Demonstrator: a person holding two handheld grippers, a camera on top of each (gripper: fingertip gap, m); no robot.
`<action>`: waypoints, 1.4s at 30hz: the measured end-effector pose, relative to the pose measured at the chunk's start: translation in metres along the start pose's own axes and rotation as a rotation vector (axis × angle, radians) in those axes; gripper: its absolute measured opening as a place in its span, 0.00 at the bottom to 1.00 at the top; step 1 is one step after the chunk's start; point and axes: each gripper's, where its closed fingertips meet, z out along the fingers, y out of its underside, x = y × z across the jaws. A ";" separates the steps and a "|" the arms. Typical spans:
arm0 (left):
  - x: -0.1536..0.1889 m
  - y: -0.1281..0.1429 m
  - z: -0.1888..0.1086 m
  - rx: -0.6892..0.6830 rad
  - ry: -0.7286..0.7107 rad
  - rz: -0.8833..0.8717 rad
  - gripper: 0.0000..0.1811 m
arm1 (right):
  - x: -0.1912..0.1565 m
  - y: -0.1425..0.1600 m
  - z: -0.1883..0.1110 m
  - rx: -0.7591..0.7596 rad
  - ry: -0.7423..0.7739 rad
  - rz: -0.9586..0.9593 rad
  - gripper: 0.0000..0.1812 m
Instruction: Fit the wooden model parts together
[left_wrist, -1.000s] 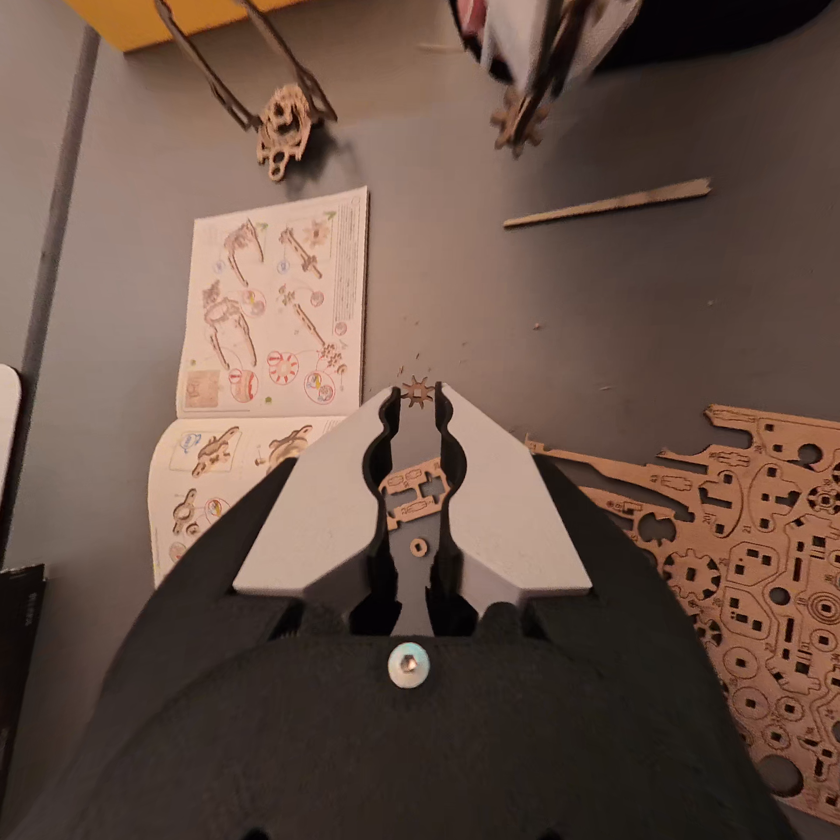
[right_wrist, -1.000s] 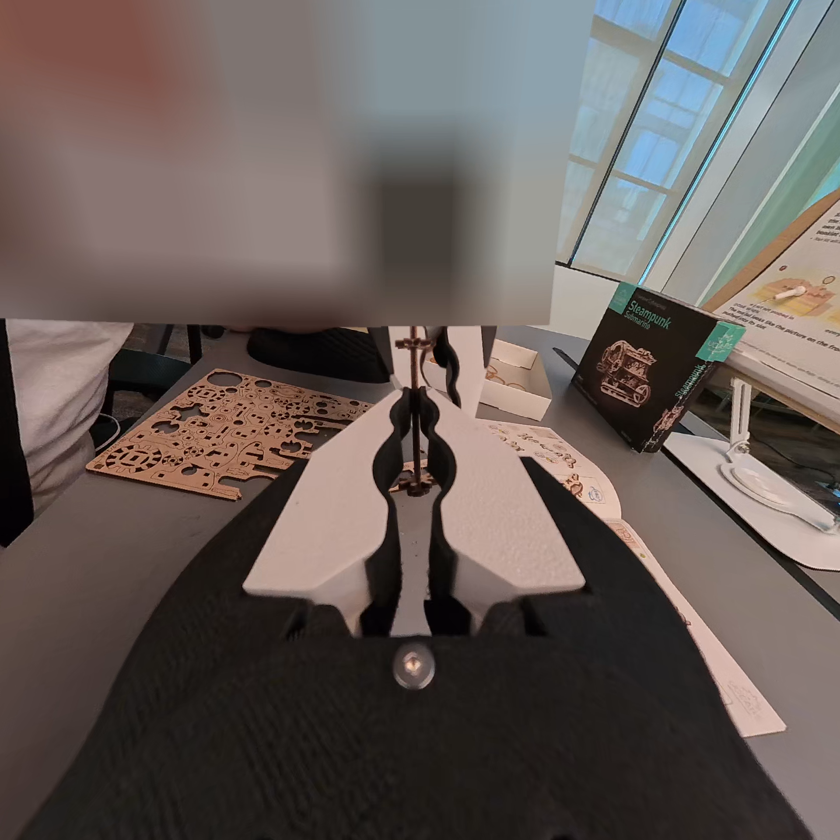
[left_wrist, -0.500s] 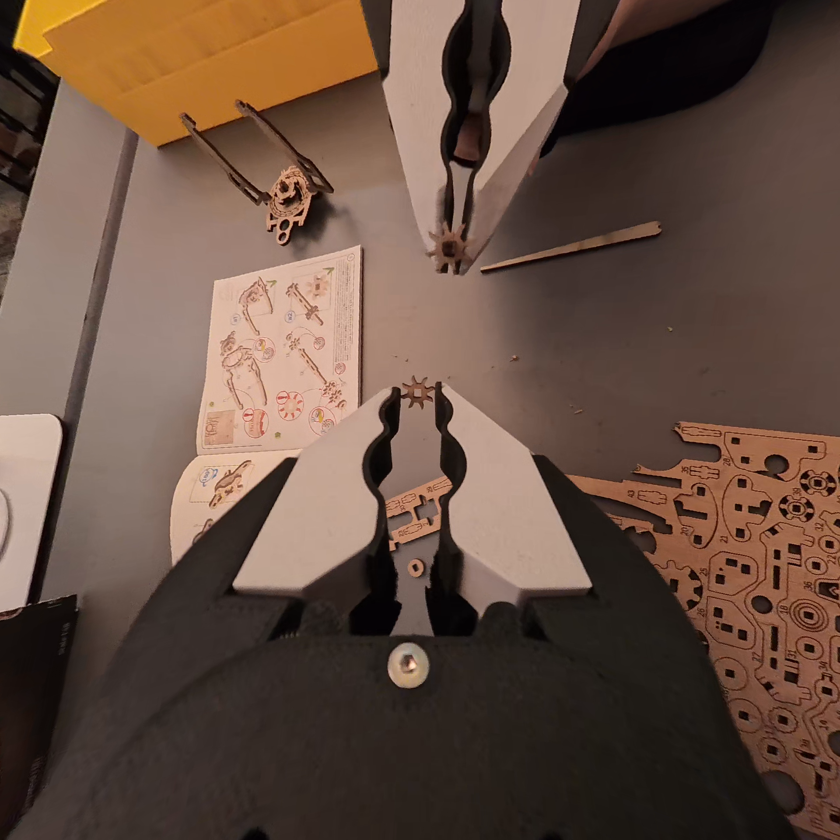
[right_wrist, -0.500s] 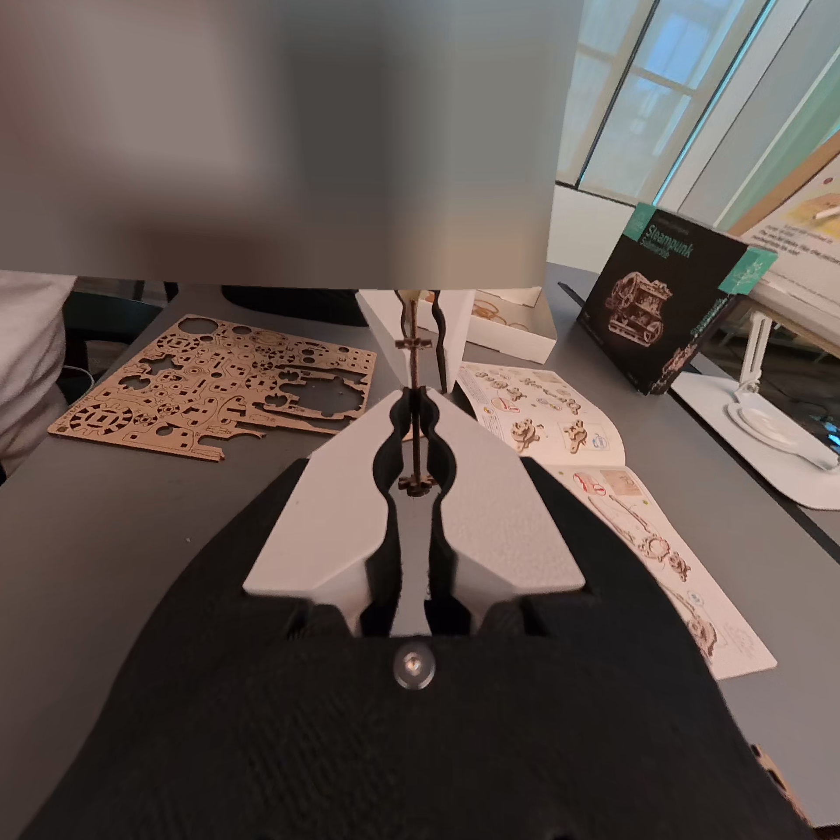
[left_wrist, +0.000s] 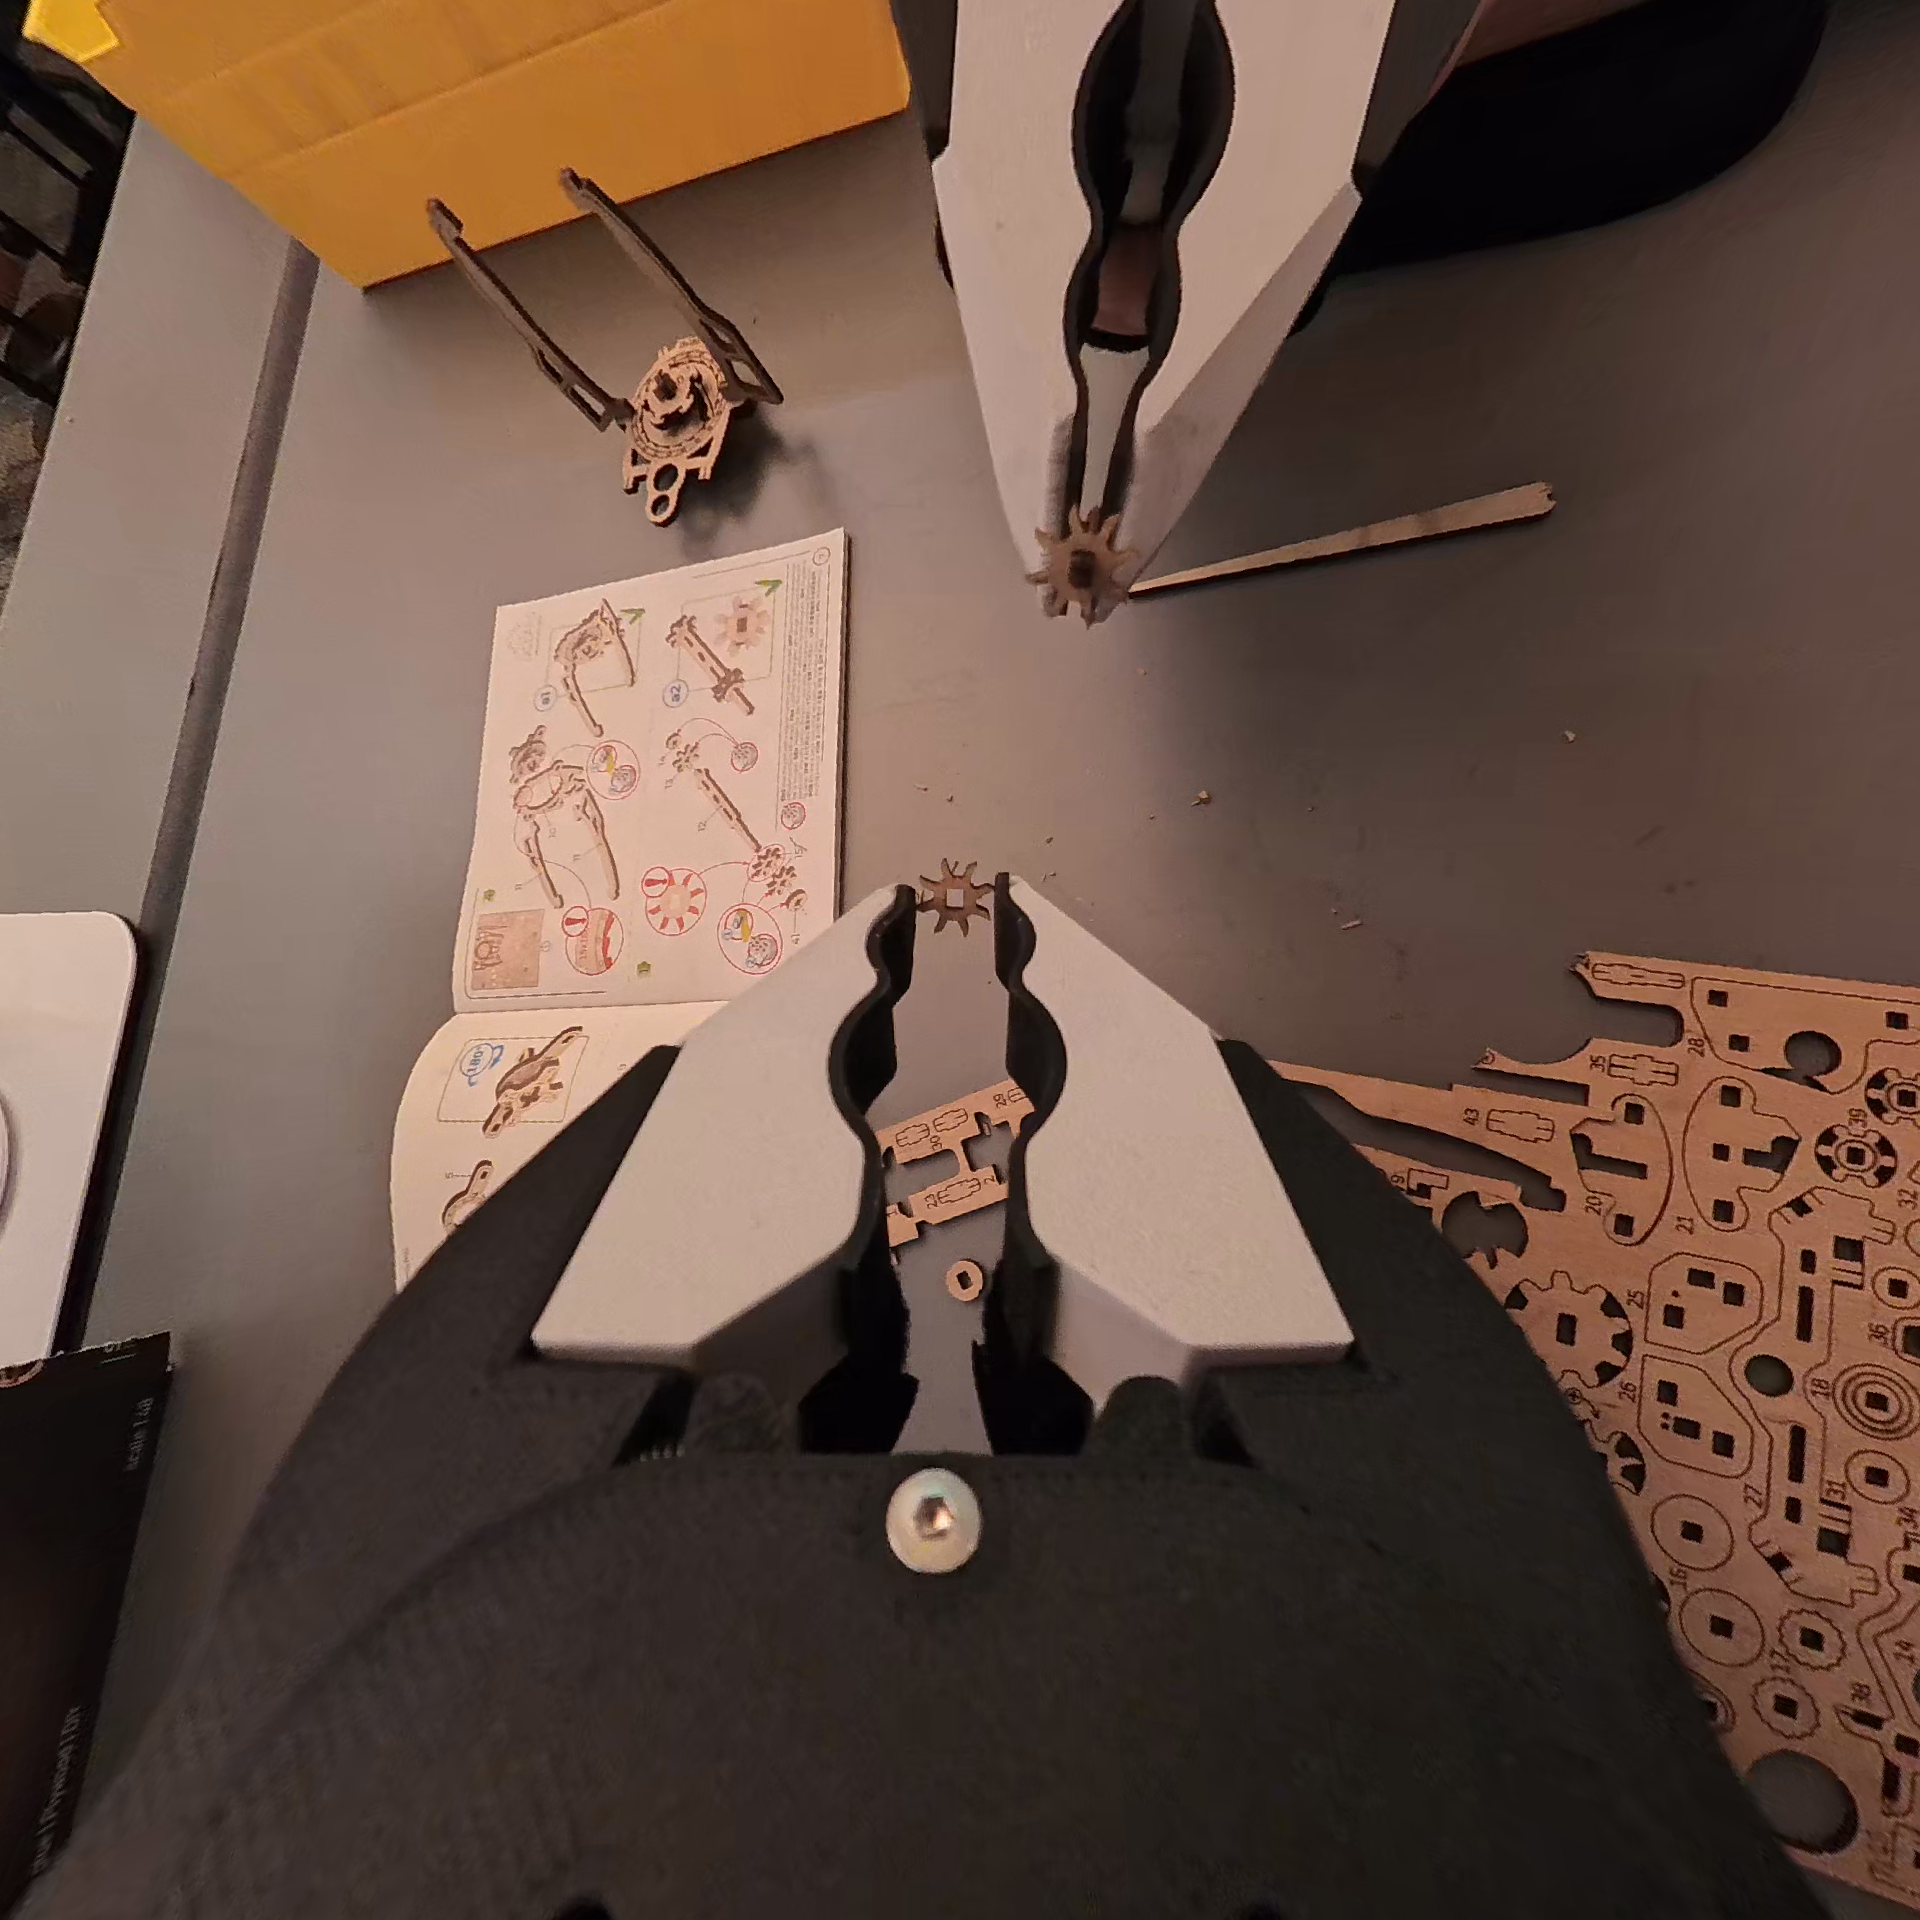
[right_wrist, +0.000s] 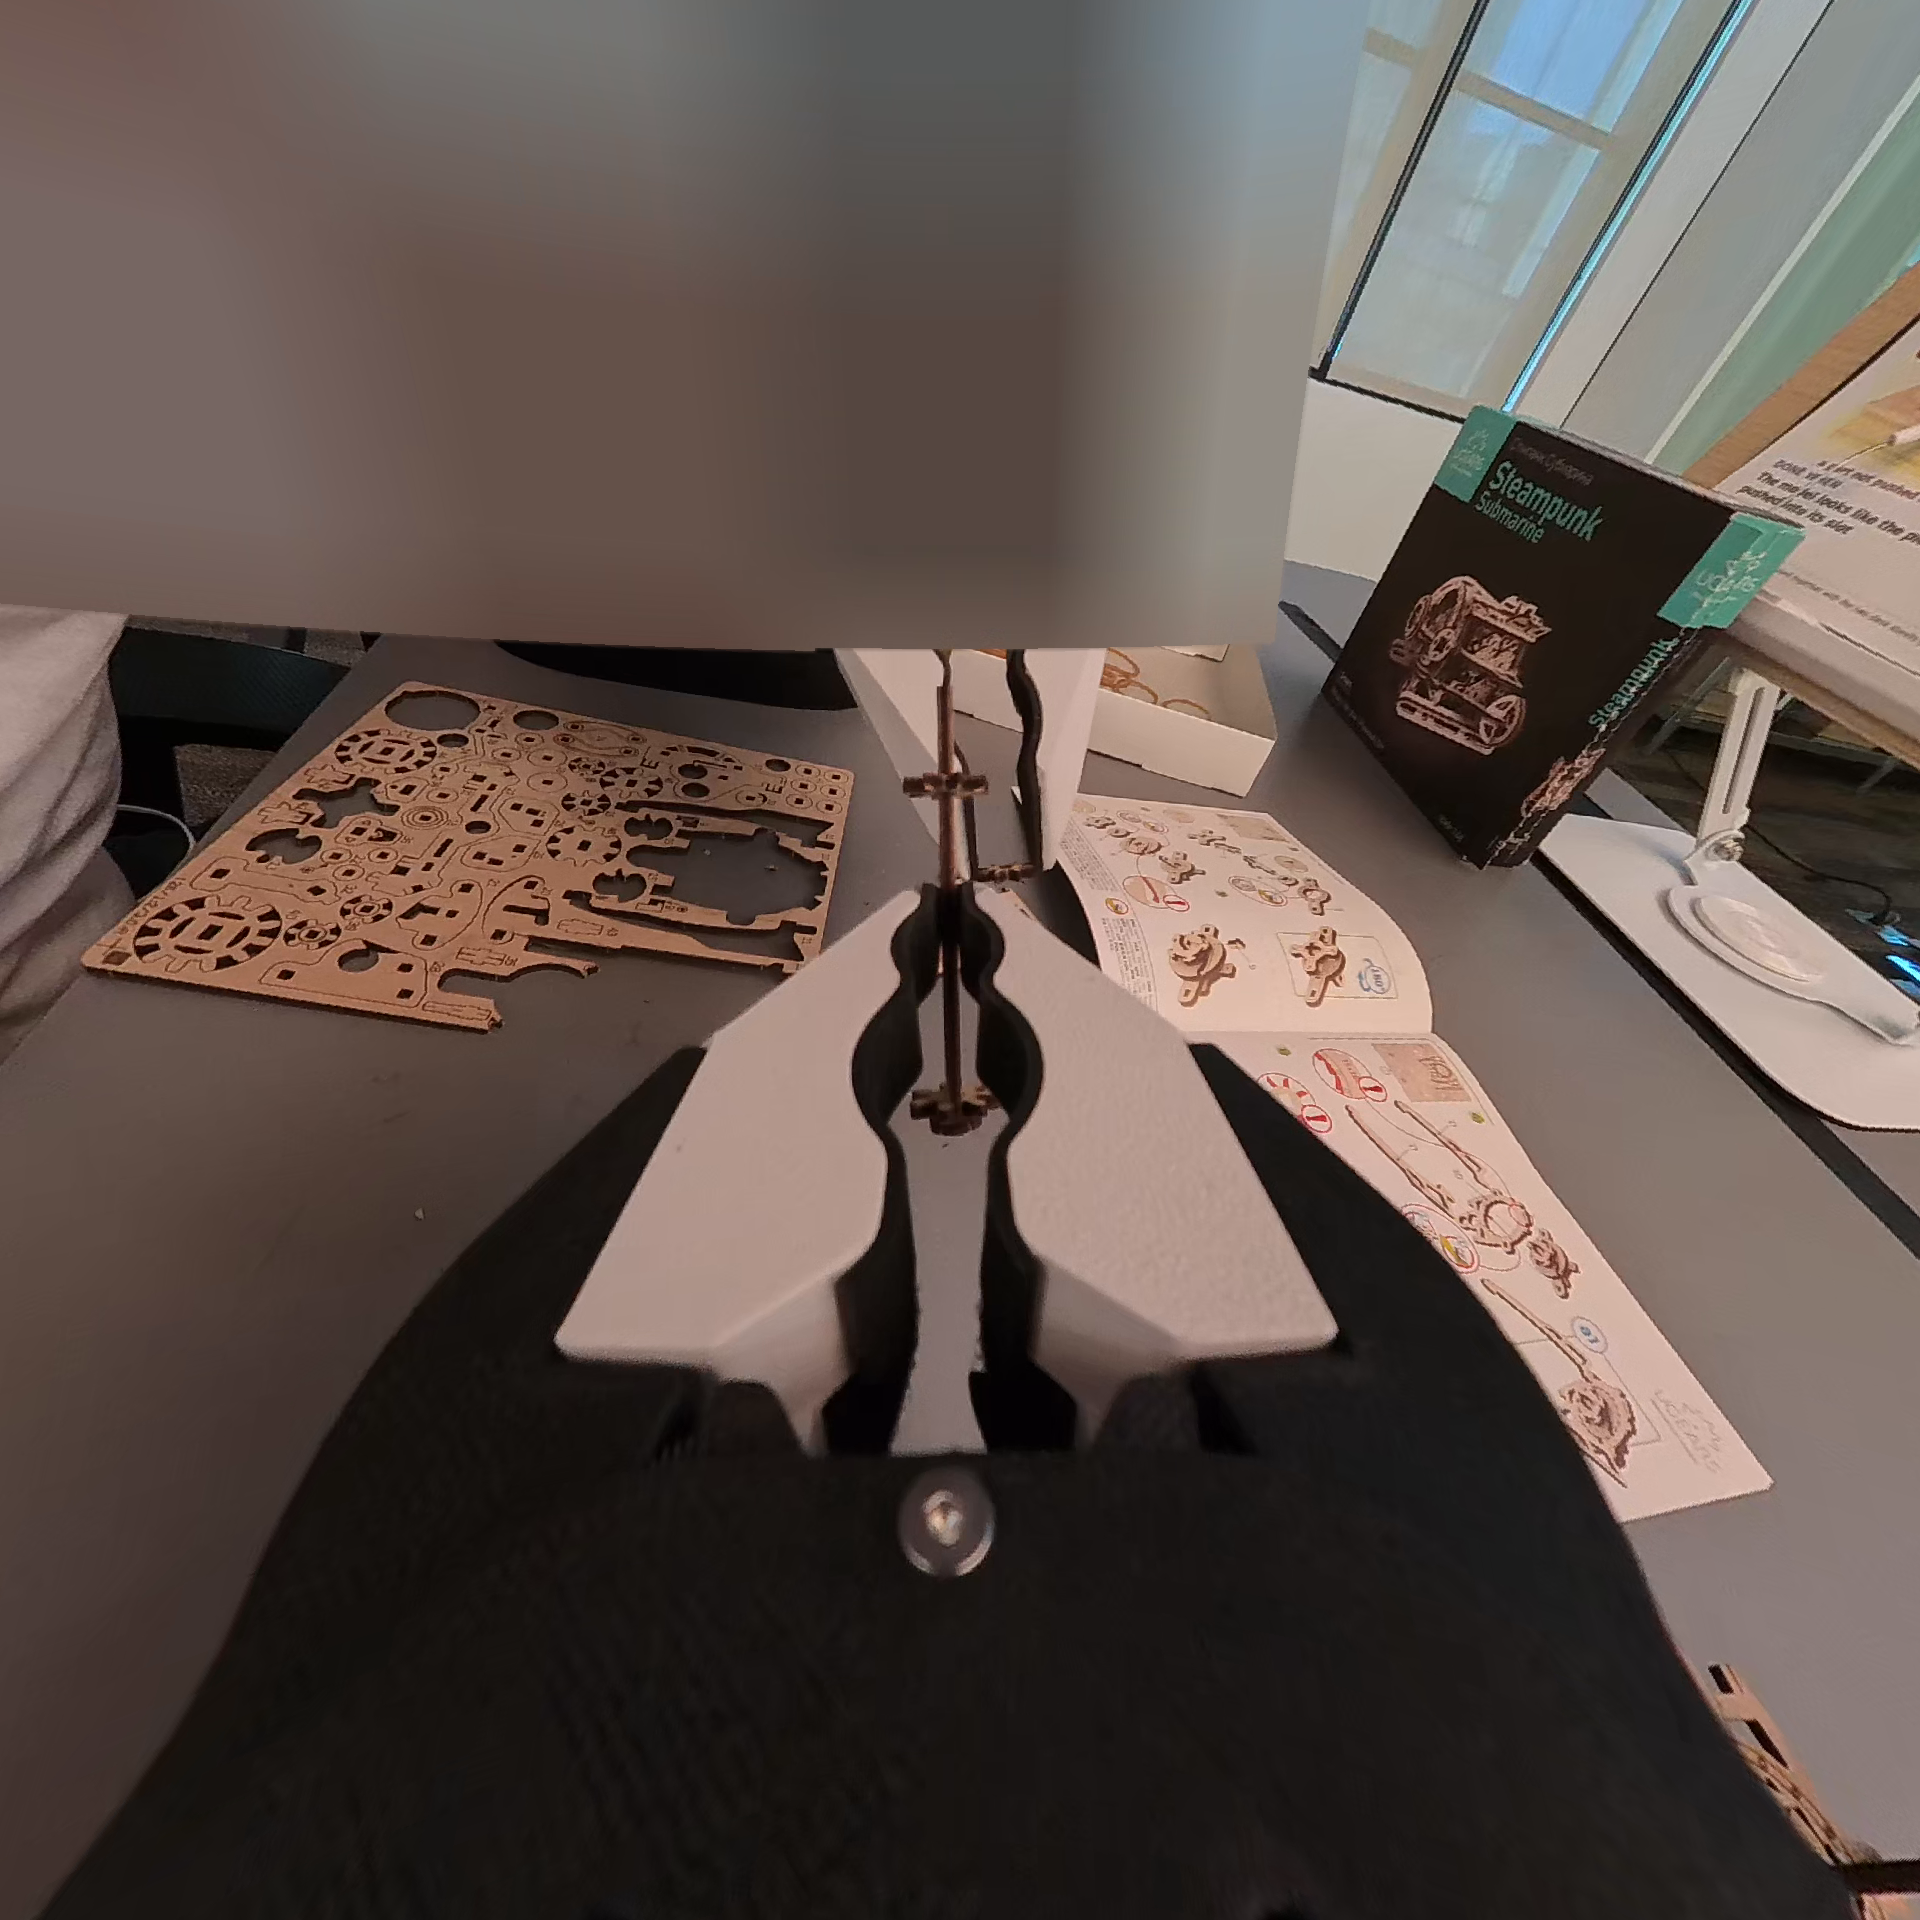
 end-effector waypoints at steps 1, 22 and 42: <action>0.000 0.000 0.000 0.002 0.000 0.000 0.07 | 0.000 0.000 0.000 0.000 0.001 -0.001 0.00; 0.001 -0.003 -0.002 0.020 0.011 -0.003 0.07 | 0.000 0.002 0.001 -0.013 0.003 0.001 0.00; 0.006 -0.007 -0.003 0.017 0.002 0.031 0.07 | 0.003 0.010 0.002 -0.056 0.014 0.013 0.00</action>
